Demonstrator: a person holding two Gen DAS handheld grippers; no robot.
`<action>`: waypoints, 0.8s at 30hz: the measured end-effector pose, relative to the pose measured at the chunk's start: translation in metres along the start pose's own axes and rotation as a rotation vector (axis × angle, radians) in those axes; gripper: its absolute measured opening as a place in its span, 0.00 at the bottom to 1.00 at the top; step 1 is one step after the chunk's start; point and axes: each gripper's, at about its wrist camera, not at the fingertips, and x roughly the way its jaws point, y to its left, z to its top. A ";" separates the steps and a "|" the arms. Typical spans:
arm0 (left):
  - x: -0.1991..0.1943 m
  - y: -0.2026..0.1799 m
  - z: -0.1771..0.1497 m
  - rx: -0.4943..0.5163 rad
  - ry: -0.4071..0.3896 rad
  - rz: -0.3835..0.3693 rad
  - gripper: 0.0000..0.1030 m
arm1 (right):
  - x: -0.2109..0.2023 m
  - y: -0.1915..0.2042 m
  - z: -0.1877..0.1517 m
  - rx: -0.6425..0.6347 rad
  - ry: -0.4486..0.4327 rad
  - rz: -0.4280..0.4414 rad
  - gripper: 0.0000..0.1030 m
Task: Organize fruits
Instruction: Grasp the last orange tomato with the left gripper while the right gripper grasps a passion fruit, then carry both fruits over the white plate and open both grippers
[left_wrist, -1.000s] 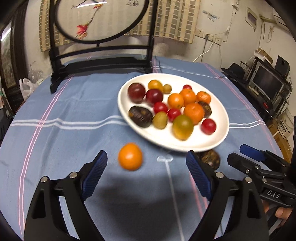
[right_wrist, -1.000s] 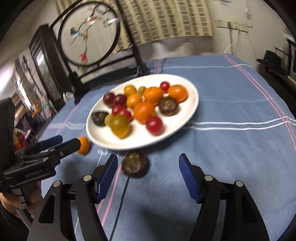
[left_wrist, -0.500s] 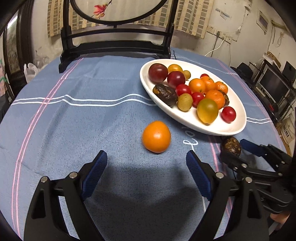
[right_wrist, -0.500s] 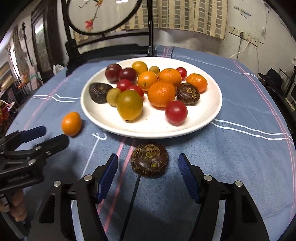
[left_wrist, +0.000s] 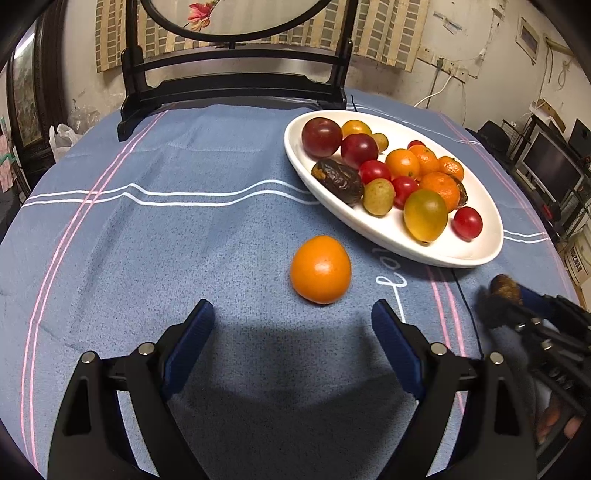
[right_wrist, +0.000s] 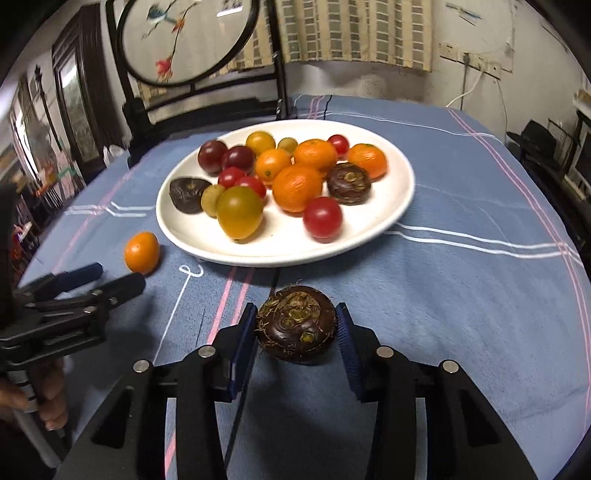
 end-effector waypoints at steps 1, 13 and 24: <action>0.000 -0.001 -0.001 0.006 -0.004 0.005 0.82 | -0.003 -0.004 0.000 0.012 -0.009 0.003 0.42; 0.012 -0.005 0.003 0.017 0.026 0.033 0.80 | -0.019 -0.019 0.000 0.067 -0.072 0.053 0.42; 0.024 -0.021 0.022 0.065 0.034 0.073 0.38 | -0.018 -0.016 0.002 0.063 -0.053 0.090 0.42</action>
